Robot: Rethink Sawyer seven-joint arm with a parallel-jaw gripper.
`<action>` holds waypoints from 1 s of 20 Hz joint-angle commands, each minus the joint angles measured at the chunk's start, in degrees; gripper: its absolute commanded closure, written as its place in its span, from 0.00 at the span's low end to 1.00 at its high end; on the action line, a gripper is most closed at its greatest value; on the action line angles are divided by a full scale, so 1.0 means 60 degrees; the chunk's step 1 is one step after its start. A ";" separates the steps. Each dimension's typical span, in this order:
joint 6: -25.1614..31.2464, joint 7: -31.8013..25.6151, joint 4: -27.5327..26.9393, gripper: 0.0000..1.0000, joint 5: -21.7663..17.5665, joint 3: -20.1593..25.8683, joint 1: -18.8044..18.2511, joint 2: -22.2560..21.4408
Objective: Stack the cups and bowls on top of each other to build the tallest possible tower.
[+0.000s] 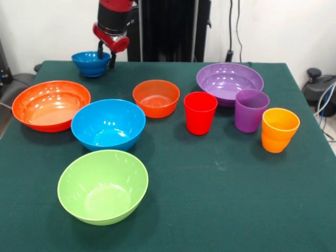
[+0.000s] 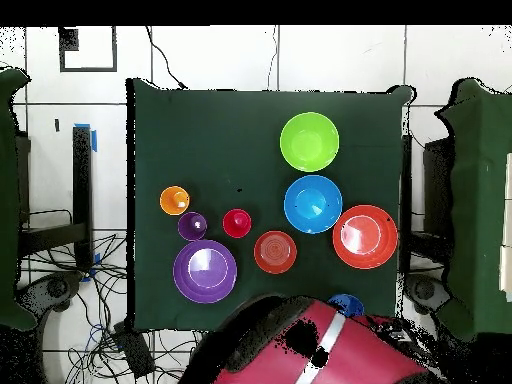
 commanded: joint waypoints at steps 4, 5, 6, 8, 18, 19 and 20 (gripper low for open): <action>-0.1716 0.0339 -0.1728 1.00 0.0836 -0.1308 0.1665 0.1469; -0.1797 0.0368 -0.1749 1.00 0.0937 -0.1426 0.1754 0.1547; -0.1710 0.0396 -0.1739 1.00 0.0954 -0.1352 0.1673 0.1493; -0.1889 0.0394 -0.1788 1.00 0.1116 -0.1480 0.1753 0.1578; -0.1875 0.0136 -0.1733 1.00 0.1016 -0.1391 0.1675 0.1475; -0.1759 0.0124 -0.1714 1.00 0.0963 -0.1322 0.1631 0.1414; -0.1643 0.0112 -0.1695 1.00 0.0909 -0.1253 0.1587 0.1354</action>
